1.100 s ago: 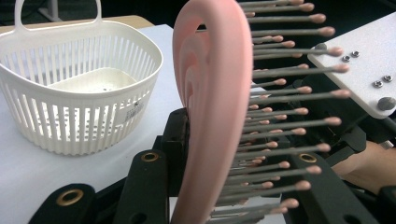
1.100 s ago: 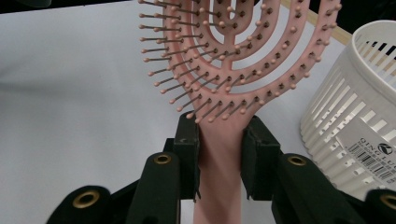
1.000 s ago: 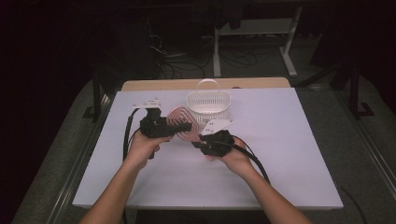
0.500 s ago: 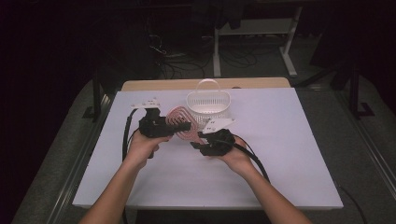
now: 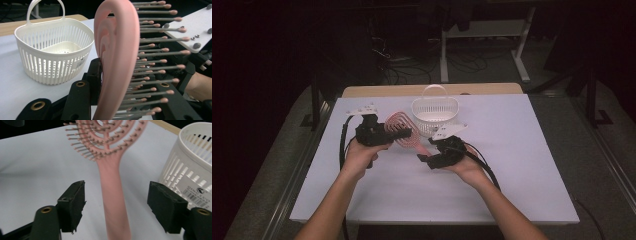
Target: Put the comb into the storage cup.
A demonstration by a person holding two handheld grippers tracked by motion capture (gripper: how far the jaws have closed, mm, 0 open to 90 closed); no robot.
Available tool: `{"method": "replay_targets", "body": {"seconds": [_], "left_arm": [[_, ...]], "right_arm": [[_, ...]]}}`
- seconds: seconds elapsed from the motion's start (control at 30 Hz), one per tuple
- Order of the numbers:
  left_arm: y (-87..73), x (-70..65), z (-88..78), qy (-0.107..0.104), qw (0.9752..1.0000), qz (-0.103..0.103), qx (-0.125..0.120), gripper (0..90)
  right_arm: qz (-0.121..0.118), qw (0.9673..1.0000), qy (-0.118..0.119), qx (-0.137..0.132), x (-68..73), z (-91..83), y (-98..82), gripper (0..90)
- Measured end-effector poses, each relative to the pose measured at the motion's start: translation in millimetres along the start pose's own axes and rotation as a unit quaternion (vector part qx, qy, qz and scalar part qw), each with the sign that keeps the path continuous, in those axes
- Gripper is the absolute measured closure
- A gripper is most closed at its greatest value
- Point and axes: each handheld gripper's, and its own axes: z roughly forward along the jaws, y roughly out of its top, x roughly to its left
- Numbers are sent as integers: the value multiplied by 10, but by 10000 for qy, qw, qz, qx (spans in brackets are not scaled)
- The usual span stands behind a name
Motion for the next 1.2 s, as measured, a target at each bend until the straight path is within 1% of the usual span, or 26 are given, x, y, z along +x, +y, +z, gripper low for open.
{"method": "replay_targets", "body": {"seconds": [0.1,0.2,0.27,0.3,0.43,0.7,0.8,0.93,1.1,1.13,1.2], "left_arm": [[0,6,-10,14,10000,5,5,645],[-2,18,-25,37,10000,16,16,644],[-1,20,-29,38,10000,15,18,645],[1,24,-39,52,10000,14,3,645],[4,38,-60,63,10000,4,-20,645],[21,35,-95,76,9999,12,-66,645],[23,39,-103,81,9999,9,-77,645],[28,38,-112,85,9999,14,-83,645],[27,38,-127,108,9999,25,-69,645],[27,38,-127,108,9999,25,-69,645],[37,37,-140,115,9999,7,-114,645]], "right_arm": [[90,9999,-61,41,-25,-20,-31,238],[121,9997,-191,98,-49,-44,-65,205],[124,9996,-227,123,-58,-53,-74,194],[200,9995,-200,140,-77,-82,-100,173],[335,9992,-193,111,-113,-162,-165,141],[544,9980,-327,-9,-196,-352,-306,97],[657,9973,-329,-36,-232,-420,-372,63],[711,9968,-358,-30,-268,-496,-469,0],[768,9964,-362,10,-294,-591,-594,0],[768,9964,-362,10,-294,-591,-594,0],[835,9958,-381,7,-307,-642,-668,0]]}}
